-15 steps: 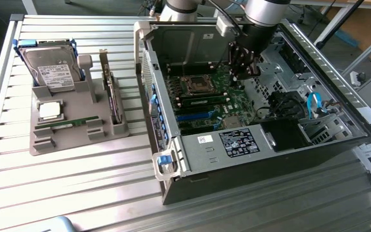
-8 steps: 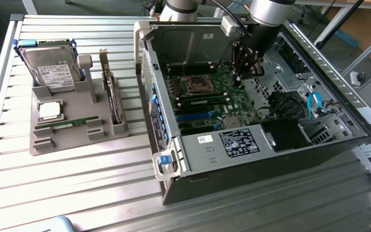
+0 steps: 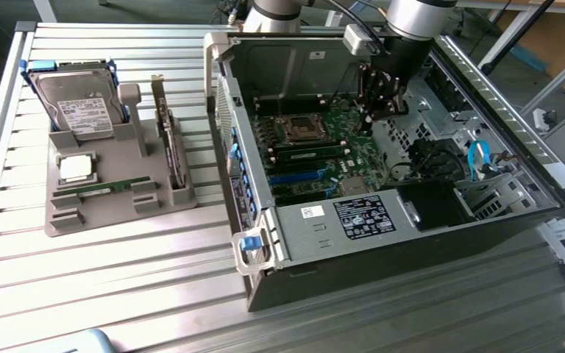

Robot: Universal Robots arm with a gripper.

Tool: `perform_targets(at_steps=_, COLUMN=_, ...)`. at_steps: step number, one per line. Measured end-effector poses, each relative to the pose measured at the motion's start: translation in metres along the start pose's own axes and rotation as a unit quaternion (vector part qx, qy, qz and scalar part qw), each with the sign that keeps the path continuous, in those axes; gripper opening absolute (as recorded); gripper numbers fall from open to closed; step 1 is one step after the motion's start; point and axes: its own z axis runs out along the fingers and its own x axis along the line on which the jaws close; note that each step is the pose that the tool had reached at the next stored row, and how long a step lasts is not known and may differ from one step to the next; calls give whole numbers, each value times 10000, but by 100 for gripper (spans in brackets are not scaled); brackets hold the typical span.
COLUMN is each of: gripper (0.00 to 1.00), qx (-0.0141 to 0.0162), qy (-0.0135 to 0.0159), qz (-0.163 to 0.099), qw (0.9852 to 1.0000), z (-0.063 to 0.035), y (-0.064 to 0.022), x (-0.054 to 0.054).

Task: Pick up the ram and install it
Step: 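Insert the ram into the slot, then press down the ram until it locks into place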

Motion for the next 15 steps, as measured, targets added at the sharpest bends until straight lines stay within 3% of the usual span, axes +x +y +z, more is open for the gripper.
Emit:
perform_targets(at_steps=5, gripper=11, qx=-7, qy=1, qz=-1, qw=10000, z=-1, y=-50, x=-1)
perform_targets(at_steps=15, gripper=11, qx=-7, qy=-1, qz=-1, qw=10000, z=15, y=-39, x=-2)
